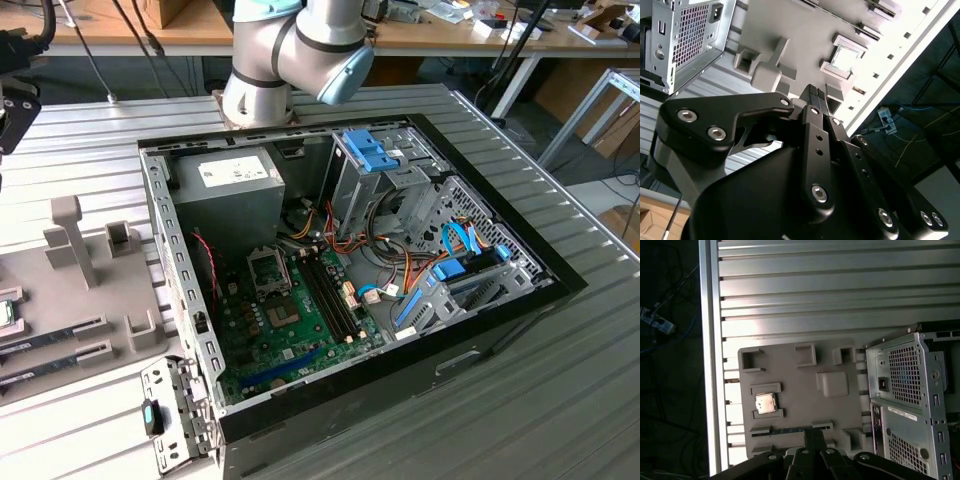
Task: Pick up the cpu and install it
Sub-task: 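Reach for the cpu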
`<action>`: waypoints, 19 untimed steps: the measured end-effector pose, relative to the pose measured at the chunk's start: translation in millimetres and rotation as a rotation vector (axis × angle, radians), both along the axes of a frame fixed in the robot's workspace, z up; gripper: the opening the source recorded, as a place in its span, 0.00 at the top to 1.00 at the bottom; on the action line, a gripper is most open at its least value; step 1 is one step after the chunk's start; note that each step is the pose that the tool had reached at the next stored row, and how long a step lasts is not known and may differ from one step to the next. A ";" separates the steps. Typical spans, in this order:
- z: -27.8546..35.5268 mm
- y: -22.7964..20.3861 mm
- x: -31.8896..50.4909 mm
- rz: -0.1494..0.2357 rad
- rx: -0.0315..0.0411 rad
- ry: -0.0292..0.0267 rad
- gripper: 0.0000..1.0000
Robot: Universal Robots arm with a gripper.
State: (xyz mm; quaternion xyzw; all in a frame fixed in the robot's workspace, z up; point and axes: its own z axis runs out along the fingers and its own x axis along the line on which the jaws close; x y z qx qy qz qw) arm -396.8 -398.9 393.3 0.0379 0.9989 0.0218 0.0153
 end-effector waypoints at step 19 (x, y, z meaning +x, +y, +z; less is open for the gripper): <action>0.0 0.0 -25.3 0.000 0.0000 -0.0005 0.89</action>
